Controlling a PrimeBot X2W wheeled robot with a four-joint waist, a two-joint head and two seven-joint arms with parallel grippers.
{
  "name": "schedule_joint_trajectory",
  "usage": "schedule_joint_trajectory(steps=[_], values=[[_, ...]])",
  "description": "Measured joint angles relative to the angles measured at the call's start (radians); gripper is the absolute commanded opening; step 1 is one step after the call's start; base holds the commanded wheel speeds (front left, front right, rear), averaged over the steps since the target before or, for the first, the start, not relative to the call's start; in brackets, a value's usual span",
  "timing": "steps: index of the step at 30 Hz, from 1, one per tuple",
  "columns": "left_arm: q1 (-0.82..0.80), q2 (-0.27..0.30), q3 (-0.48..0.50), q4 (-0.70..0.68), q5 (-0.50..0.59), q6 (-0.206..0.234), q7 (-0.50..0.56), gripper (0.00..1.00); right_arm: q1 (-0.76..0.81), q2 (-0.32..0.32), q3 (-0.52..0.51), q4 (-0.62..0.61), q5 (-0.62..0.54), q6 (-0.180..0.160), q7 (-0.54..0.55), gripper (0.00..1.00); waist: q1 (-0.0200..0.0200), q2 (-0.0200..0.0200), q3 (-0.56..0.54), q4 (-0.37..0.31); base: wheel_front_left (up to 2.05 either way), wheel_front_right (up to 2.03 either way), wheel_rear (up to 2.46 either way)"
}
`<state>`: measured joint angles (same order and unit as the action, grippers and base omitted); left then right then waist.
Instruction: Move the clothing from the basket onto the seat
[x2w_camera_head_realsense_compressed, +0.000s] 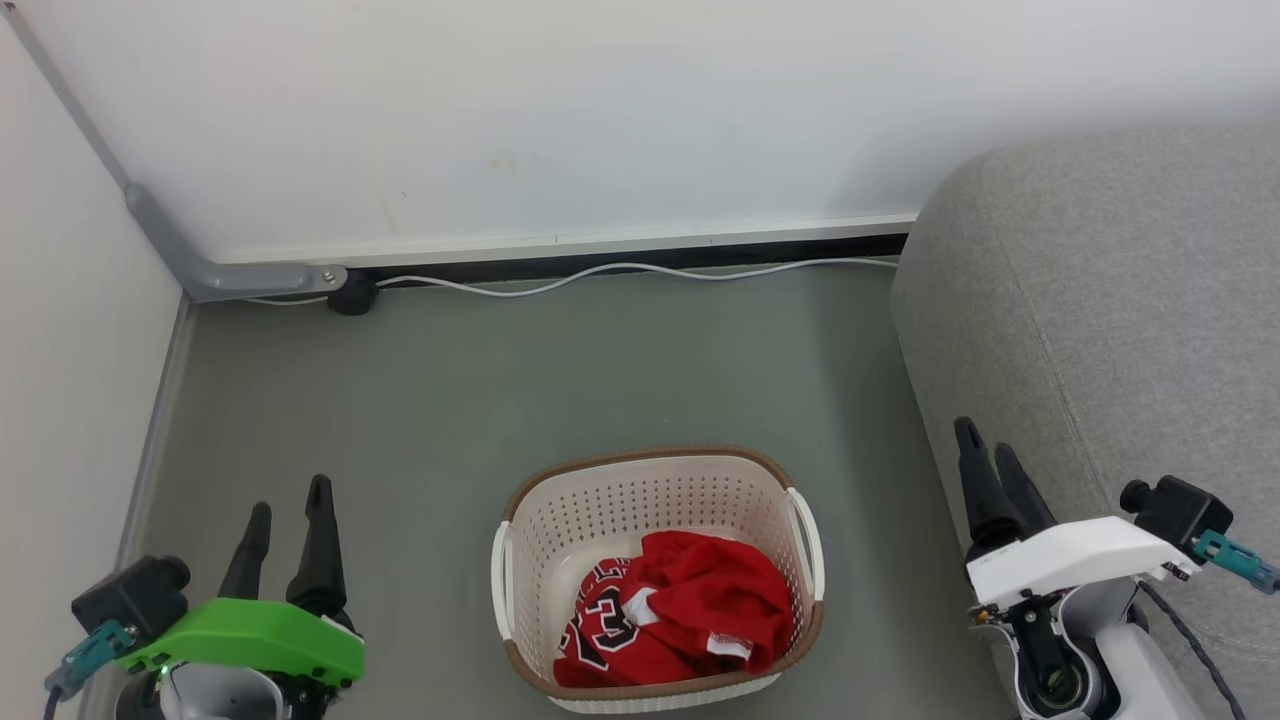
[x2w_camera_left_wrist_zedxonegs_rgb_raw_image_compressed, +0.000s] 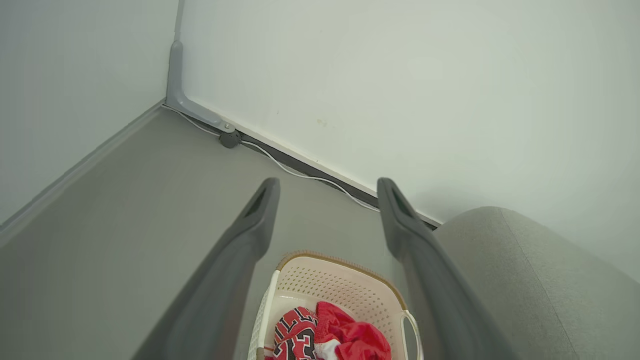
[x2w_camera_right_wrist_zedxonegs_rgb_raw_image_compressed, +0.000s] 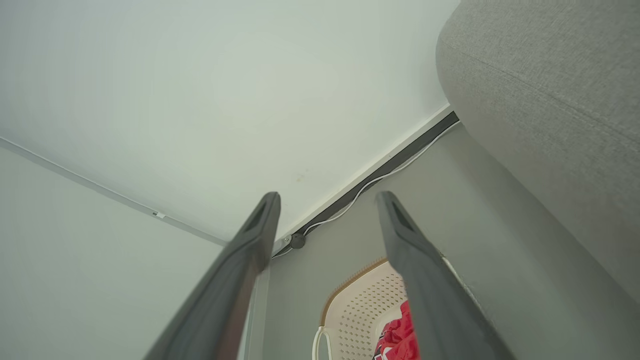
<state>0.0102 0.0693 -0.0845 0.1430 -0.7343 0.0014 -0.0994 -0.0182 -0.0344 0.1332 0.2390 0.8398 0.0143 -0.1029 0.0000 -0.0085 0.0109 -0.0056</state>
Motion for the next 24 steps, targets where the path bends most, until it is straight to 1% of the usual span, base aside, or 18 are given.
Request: schedule_joint_trajectory(steps=[5,6,14,16,20,24], values=[[0.006,0.0,-0.013,-0.008,0.077,0.013,-0.018,1.0,0.0,-0.001,0.023,-0.001,-0.064,-0.009,-0.016,1.0,0.0,0.0,0.0,0.0,0.0,0.0,0.0],[0.01,0.0,-0.016,-0.01,0.089,0.016,-0.023,1.0,0.0,-0.001,0.028,-0.001,-0.075,-0.015,-0.021,1.0,0.0,0.0,0.0,0.0,0.0,0.0,0.0],[0.023,0.0,-0.031,-0.017,0.201,0.034,-0.052,1.0,0.0,-0.004,0.064,-0.002,-0.181,-0.026,-0.048,1.0,0.0,0.0,0.001,-0.002,0.0,0.0,0.0],[0.027,0.0,-0.036,-0.019,0.219,0.035,-0.059,1.0,0.0,-0.005,0.072,-0.002,-0.202,-0.034,-0.055,1.0,0.0,0.0,0.001,-0.002,0.0,0.0,0.0],[0.042,0.0,-0.044,-0.021,0.273,0.044,-0.07,1.0,0.0,-0.006,0.09,-0.001,-0.255,-0.035,-0.065,1.0,0.0,0.0,-0.001,-0.003,0.0,0.0,0.0],[0.047,0.0,-0.048,-0.022,0.318,0.053,-0.087,1.0,0.0,-0.007,0.107,-0.001,-0.306,-0.046,-0.082,1.0,0.0,0.0,-0.002,-0.003,0.0,0.0,0.0]])
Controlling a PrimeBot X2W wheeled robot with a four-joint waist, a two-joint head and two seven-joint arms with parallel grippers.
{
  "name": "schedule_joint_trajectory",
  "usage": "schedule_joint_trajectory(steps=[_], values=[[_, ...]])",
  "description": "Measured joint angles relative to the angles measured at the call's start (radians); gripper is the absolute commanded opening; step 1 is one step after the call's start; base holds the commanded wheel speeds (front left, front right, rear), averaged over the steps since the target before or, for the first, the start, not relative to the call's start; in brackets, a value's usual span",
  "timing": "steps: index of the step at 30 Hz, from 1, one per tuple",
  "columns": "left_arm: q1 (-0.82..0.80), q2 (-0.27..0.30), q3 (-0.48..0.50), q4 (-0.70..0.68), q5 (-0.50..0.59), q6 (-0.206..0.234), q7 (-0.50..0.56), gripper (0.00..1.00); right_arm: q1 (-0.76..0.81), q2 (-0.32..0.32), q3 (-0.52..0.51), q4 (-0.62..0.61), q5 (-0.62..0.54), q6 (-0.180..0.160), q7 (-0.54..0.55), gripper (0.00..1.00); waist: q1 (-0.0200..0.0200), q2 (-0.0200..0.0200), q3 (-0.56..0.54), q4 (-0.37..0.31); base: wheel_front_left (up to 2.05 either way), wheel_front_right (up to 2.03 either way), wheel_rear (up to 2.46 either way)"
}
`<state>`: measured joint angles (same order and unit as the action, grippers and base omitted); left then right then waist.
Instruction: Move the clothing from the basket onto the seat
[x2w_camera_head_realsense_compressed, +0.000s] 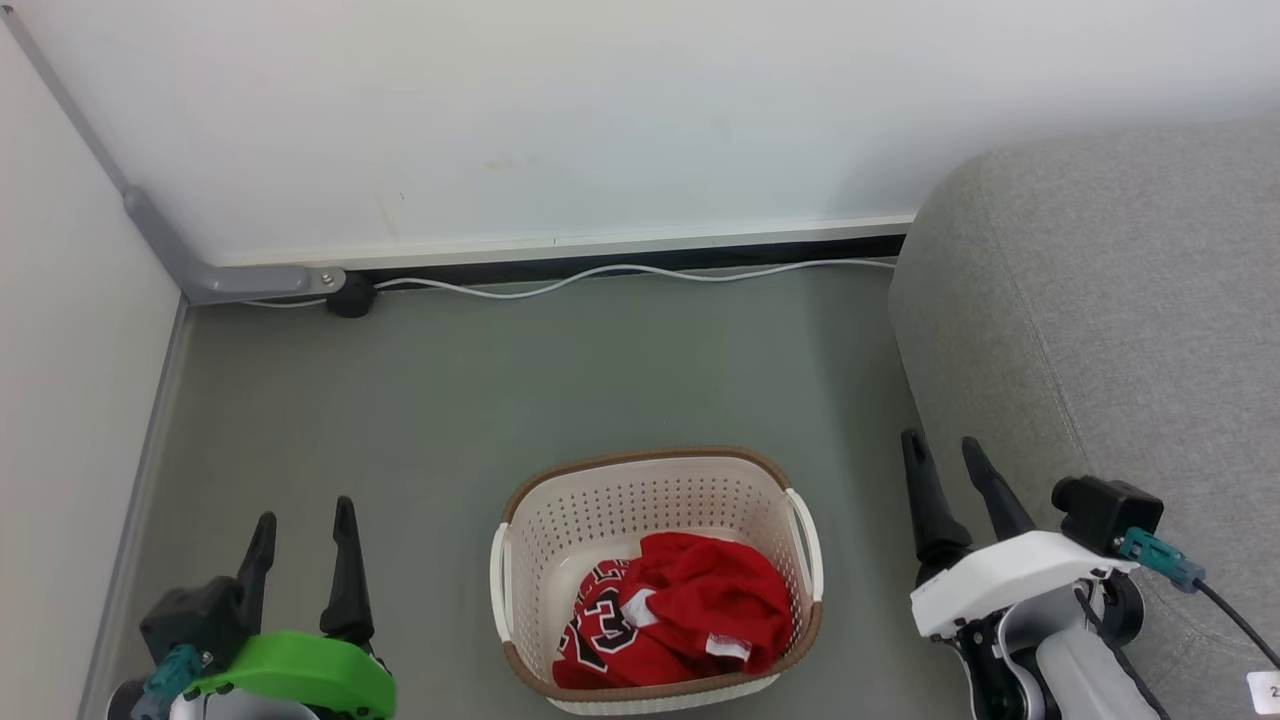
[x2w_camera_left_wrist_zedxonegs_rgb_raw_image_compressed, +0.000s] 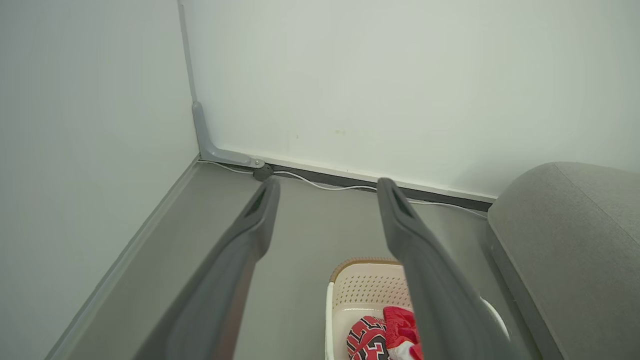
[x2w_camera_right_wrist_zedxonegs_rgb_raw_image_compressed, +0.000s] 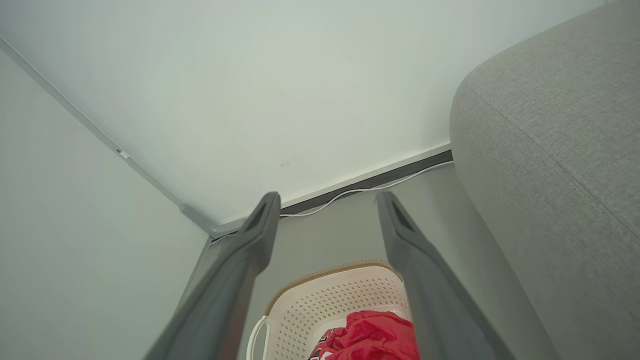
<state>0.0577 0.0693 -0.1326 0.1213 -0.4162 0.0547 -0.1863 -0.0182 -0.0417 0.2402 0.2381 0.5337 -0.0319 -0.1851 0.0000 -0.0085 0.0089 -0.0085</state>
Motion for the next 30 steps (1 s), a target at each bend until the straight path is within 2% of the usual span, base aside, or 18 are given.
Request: schedule_joint_trajectory(steps=[19,30], values=[[0.03,0.0,-0.028,-0.014,0.208,0.013,-0.063,1.0,-0.001,-0.006,0.073,-0.001,-0.239,-0.032,-0.063,1.0,0.0,0.0,-0.005,-0.003,0.0,0.0,0.0],[0.034,-0.001,-0.027,-0.001,0.203,0.011,-0.063,1.0,-0.001,-0.007,0.073,0.002,-0.241,-0.032,-0.065,1.0,0.0,0.0,-0.006,-0.004,0.0,0.0,0.0]])
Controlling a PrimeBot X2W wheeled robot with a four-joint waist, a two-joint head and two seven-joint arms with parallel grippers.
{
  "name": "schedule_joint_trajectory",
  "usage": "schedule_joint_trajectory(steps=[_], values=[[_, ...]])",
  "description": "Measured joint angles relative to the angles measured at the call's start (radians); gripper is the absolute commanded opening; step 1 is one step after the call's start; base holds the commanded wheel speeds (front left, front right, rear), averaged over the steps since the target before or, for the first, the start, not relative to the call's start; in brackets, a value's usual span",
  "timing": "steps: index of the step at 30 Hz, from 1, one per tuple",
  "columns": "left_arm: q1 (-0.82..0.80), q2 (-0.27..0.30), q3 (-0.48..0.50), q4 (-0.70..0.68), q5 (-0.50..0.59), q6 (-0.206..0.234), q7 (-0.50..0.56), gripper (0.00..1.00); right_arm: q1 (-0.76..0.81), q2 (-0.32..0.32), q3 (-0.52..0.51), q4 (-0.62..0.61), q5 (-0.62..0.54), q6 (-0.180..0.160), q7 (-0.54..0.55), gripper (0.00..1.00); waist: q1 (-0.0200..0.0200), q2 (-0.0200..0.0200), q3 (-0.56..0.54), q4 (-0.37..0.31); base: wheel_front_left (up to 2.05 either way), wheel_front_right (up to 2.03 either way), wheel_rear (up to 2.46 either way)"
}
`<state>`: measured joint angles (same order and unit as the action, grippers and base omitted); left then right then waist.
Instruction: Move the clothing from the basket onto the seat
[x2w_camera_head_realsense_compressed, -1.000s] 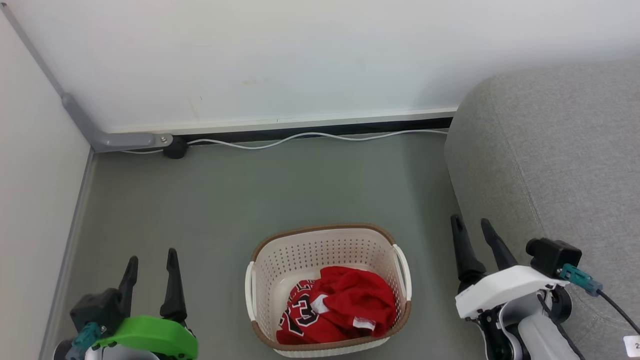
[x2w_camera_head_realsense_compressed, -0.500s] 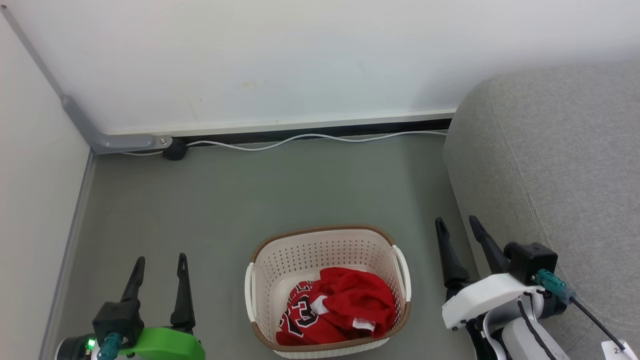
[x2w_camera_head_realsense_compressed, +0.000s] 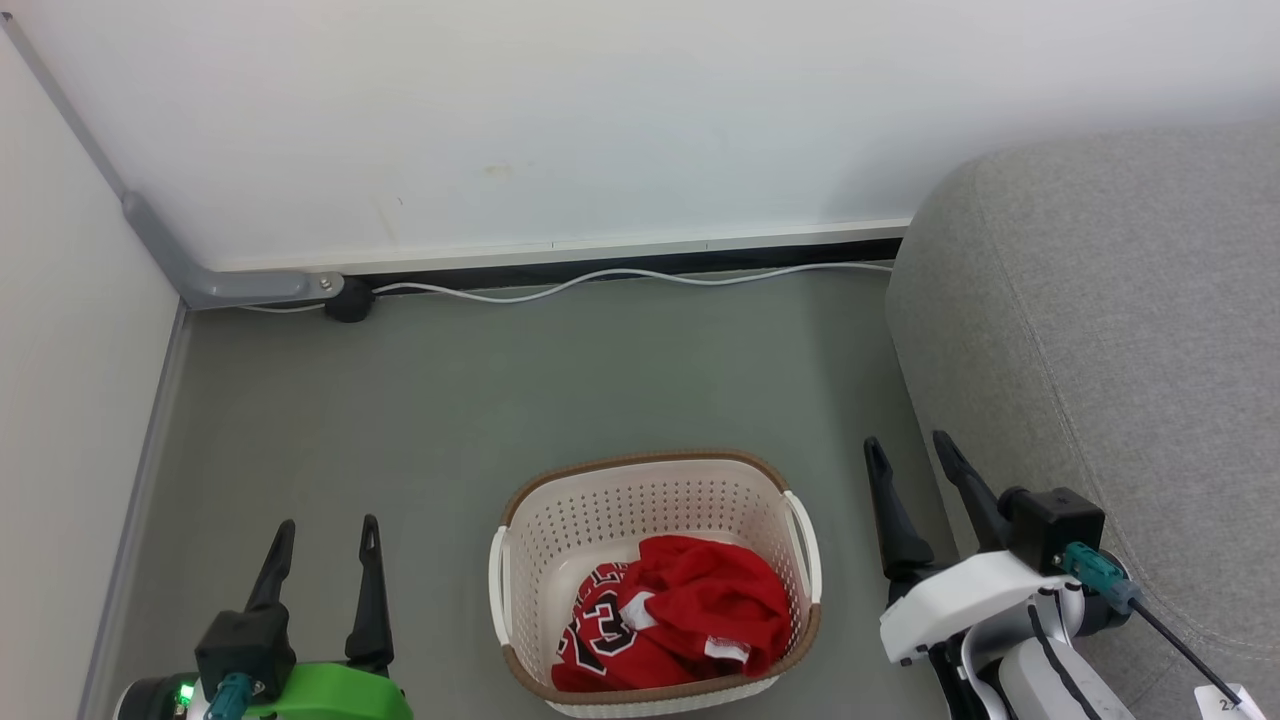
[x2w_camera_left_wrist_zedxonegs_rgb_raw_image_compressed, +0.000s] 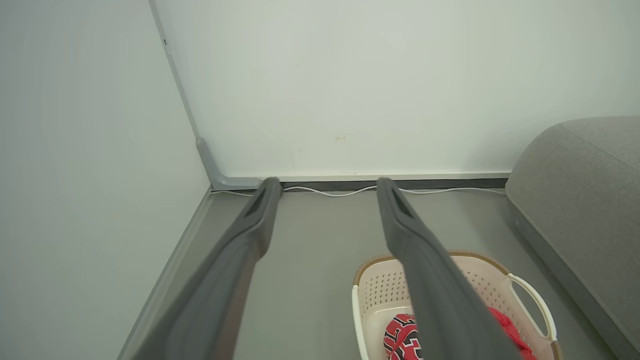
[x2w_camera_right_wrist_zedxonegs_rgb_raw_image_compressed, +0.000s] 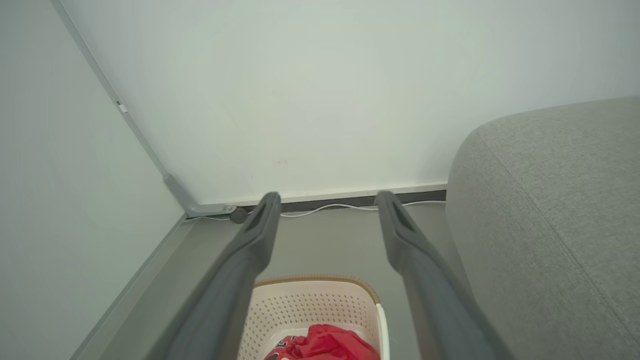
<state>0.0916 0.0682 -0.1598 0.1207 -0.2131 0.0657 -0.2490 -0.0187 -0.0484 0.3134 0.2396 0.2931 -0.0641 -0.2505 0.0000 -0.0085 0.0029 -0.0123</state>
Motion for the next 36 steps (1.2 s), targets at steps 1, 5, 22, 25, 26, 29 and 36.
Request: schedule_joint_trajectory(steps=[1,5,22,25,26,29,36], values=[[0.0,0.0,0.001,0.001,-0.002,-0.001,0.0,1.0,0.0,0.0,0.0,0.0,0.0,0.0,0.0,1.0,0.0,0.0,0.0,0.0,0.0,0.0,0.0],[0.0,0.0,0.002,0.002,-0.002,-0.001,0.0,1.0,0.0,0.0,-0.001,0.001,0.0,0.0,0.0,1.0,0.0,0.0,0.0,0.0,0.0,0.0,0.0],[0.0,-0.004,0.013,0.005,-0.002,-0.012,0.0,1.0,0.0,0.0,-0.006,0.003,-0.004,0.0,0.0,1.0,0.0,0.0,0.009,-0.002,0.0,0.0,0.0],[0.0,-0.004,0.015,0.002,0.0,-0.013,0.0,1.0,-0.001,0.0,-0.006,0.002,-0.004,0.0,0.0,1.0,0.0,0.0,0.021,-0.004,0.0,0.0,0.0],[0.0,-0.004,0.015,0.0,0.002,-0.013,0.0,1.0,-0.003,0.0,-0.006,0.0,-0.004,0.0,0.0,1.0,0.0,0.0,0.026,-0.005,0.0,0.0,0.0],[0.0,-0.004,0.008,-0.003,0.007,-0.021,0.0,1.0,-0.025,0.0,-0.015,-0.02,-0.014,0.0,0.0,1.0,0.0,0.0,0.053,-0.008,0.0,0.0,0.0],[-0.027,-0.003,-0.012,0.002,0.042,-0.031,0.0,1.0,-0.065,-0.002,-0.045,-0.067,-0.04,-0.008,-0.001,1.0,0.0,0.0,0.126,-0.013,0.0,0.0,0.0]])
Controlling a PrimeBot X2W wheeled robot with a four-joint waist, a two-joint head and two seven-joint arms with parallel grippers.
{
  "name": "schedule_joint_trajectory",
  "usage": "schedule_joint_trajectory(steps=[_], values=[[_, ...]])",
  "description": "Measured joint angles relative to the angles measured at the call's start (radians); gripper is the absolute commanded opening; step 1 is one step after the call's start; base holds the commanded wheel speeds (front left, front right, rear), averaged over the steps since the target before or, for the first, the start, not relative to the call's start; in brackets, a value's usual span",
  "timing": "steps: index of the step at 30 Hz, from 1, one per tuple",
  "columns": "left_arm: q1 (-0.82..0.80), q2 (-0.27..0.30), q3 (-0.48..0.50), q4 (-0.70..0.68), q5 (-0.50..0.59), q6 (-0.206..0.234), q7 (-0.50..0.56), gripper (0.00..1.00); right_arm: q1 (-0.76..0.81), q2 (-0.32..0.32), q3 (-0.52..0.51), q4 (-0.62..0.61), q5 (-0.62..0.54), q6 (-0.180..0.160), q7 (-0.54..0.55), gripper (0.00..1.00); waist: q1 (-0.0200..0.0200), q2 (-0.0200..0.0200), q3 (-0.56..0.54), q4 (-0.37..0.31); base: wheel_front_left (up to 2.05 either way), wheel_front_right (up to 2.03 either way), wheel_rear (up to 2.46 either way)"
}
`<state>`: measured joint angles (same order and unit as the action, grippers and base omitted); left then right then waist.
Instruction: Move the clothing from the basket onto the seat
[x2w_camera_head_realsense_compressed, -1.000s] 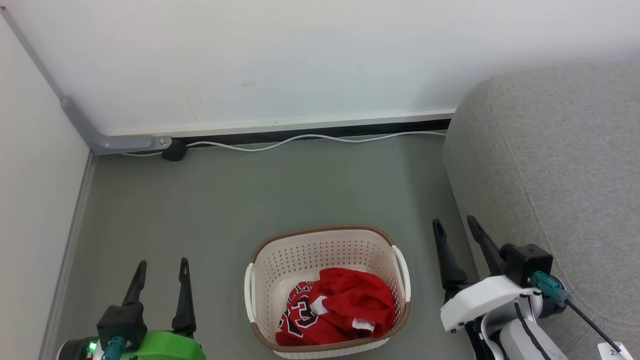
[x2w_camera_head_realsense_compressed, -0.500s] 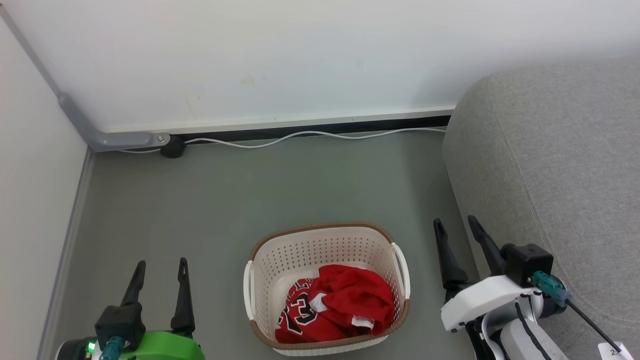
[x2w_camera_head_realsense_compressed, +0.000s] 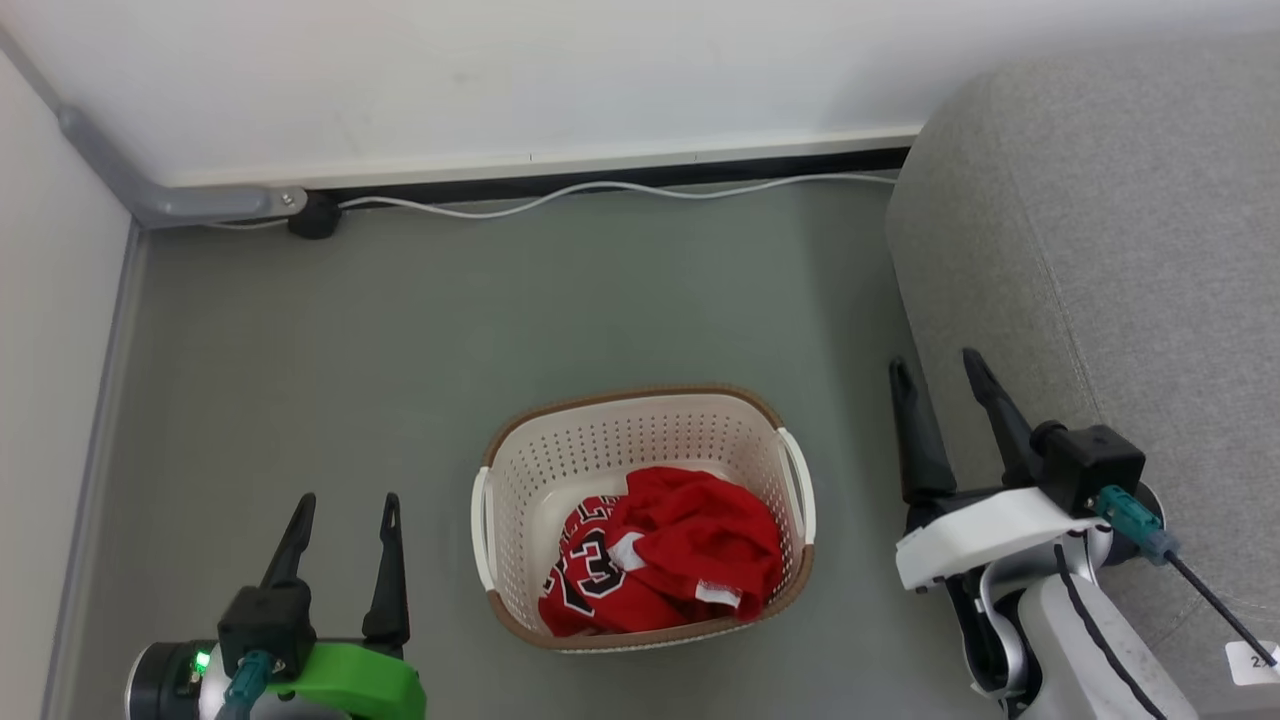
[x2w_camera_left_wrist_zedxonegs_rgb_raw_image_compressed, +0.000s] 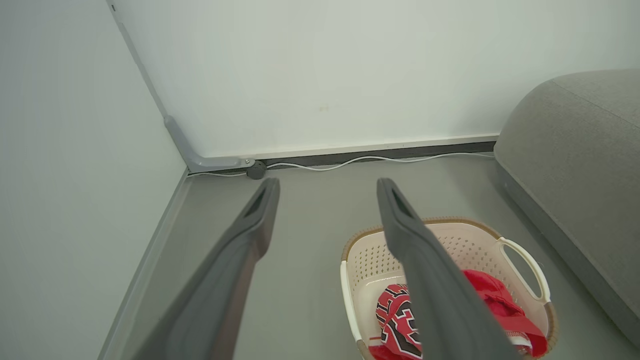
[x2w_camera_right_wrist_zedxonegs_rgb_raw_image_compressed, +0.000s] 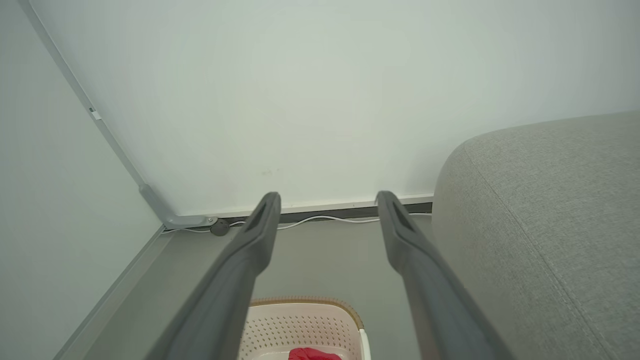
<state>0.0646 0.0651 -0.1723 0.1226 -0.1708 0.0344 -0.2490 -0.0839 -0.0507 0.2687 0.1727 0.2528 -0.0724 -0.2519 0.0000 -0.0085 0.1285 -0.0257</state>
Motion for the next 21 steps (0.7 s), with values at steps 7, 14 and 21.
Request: schedule_joint_trajectory(steps=[7,14,21], values=[[-0.065,0.003,-0.037,0.047,0.022,-0.017,0.0,1.0,-0.054,-0.01,-0.028,-0.033,-0.009,-0.009,0.0,1.0,0.0,0.0,0.09,-0.008,0.0,0.0,0.0],[-0.159,0.003,-0.073,0.094,0.036,-0.036,0.0,1.0,-0.144,-0.013,-0.059,-0.062,-0.016,-0.009,0.0,1.0,0.0,0.0,0.186,-0.025,0.0,0.0,0.0],[-0.257,-0.001,-0.129,0.139,0.08,-0.062,0.011,1.0,-0.222,-0.018,-0.091,-0.079,-0.017,-0.01,-0.003,1.0,0.0001,0.0,0.284,-0.043,0.0,0.0,0.0]])
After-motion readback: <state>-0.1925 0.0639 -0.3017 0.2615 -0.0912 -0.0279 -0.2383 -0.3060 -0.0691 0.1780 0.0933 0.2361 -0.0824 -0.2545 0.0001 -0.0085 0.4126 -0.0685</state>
